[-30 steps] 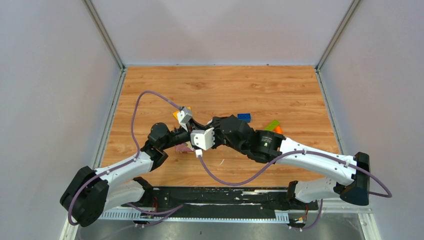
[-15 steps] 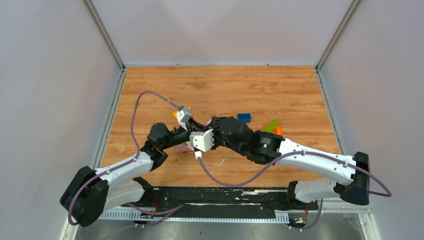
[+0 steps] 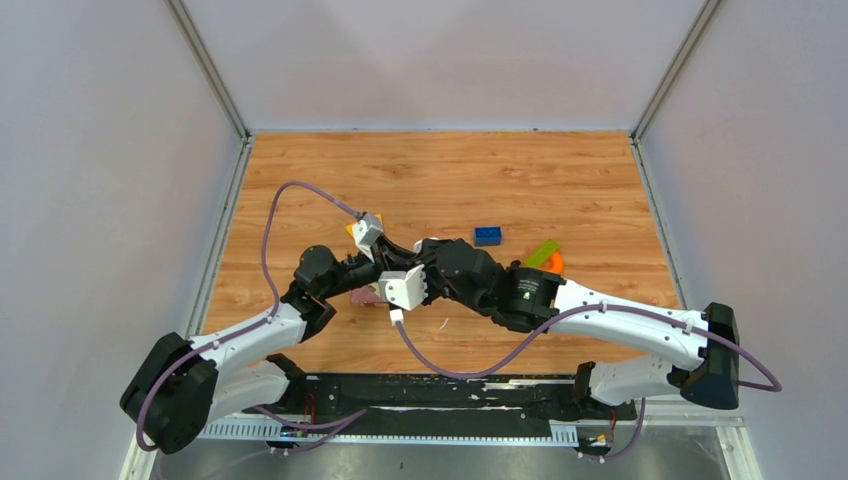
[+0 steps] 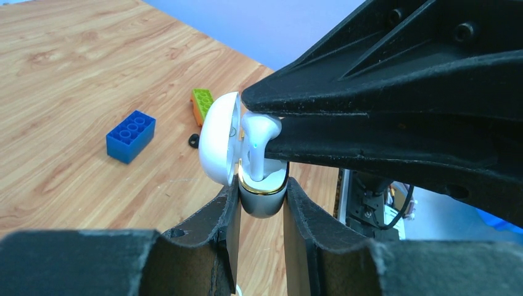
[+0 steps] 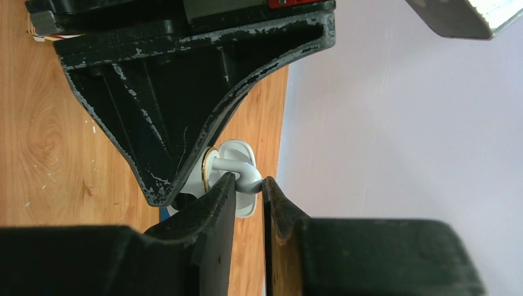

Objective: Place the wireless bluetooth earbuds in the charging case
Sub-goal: Insert the left earbud into the left side groove of the charging case.

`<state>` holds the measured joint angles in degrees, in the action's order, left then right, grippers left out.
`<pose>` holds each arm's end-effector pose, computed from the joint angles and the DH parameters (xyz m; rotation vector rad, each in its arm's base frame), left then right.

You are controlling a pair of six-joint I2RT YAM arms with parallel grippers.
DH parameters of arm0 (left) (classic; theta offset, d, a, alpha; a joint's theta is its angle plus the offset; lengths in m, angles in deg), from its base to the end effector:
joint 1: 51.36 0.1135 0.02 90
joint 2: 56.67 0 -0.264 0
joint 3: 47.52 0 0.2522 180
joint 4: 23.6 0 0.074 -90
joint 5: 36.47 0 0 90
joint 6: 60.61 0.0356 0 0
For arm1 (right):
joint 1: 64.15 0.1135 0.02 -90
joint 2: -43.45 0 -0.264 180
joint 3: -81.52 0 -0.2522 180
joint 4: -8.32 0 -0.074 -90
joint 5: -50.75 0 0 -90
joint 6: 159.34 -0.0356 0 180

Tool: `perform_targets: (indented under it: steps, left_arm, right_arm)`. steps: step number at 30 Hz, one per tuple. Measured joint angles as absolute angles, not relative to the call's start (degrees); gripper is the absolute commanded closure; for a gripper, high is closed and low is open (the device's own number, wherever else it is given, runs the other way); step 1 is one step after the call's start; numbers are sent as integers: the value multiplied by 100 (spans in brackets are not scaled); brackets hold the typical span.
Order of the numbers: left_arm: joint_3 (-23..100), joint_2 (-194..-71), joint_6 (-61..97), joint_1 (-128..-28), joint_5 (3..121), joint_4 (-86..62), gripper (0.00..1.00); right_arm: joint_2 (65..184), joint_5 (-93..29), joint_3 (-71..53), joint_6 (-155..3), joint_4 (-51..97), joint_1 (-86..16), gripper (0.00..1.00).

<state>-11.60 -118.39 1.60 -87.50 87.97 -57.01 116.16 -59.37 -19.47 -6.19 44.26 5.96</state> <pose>0.1694 -0.1486 0.2499 0.6462 1.4740 -1.3165 0.1087 0.2644 0.3401 -1.8028 1.0100 -0.2914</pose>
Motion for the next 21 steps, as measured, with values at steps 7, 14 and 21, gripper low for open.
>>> perform_targets:
  steps: [7, 14, 21]
  left_arm:
    - [-1160, -11839, 160, -8719, 8803, -5708, 100]
    - [-1160, -11839, 168, -8719, 8862, -5686, 100]
    - [-1160, -11839, 304, -8721, 8985, -5400, 100]
  right_arm:
    - [11618, -5935, -2001, -599, 4410, 620, 100]
    - [11618, -5904, -2019, -566, 4454, 651, 83]
    - [11616, -5635, -1886, -601, 4930, 655, 65]
